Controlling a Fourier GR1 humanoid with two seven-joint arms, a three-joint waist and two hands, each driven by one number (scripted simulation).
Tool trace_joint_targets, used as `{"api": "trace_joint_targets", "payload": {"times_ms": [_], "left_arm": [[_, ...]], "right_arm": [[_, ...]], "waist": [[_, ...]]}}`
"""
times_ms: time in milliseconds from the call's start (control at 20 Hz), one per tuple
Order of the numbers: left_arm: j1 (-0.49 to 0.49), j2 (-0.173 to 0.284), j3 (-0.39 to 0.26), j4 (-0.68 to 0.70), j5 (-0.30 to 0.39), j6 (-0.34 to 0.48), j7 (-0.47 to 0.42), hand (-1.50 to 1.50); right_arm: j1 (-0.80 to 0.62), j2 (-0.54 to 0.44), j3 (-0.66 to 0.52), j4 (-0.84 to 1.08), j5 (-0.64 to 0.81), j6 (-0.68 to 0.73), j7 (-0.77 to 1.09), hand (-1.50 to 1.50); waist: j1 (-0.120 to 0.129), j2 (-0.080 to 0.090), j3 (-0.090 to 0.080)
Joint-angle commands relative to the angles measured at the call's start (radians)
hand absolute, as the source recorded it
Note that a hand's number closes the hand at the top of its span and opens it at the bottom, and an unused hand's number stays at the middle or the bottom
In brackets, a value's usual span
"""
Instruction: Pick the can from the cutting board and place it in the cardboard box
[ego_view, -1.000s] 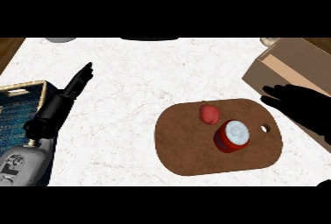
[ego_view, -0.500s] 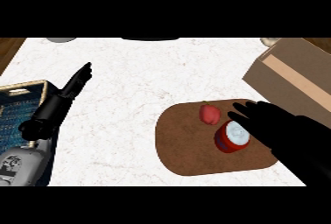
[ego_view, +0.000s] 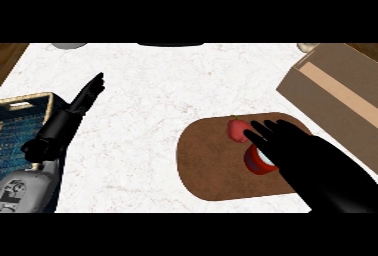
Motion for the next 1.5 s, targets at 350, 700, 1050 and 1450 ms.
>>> {"api": "trace_joint_targets", "payload": {"times_ms": [350,700,1050,1450], "left_arm": [[0.053,-0.045,0.031,-0.034,-0.037,-0.043,-0.007,0.0],[0.067,-0.091,0.038,-0.013,-0.094,-0.034,-0.05,0.0],[0.036,-0.08,0.095,-0.058,-0.083,-0.085,0.018,0.0],[0.043,-0.111,0.092,-0.109,-0.103,-0.107,0.077,0.0]], "right_arm": [[0.017,0.114,0.029,0.174,0.266,-0.006,-0.143,-1.5],[0.057,0.174,0.057,0.195,0.39,0.023,-0.151,-1.5],[0.108,0.186,0.017,0.281,0.476,-0.055,-0.334,-1.5],[0.111,0.225,0.0,0.408,0.598,-0.076,-0.381,-1.5]], "waist": [[0.003,0.001,0.0],[-0.001,0.0,0.0],[0.0,0.001,0.001],[0.0,0.0,0.0]]}}
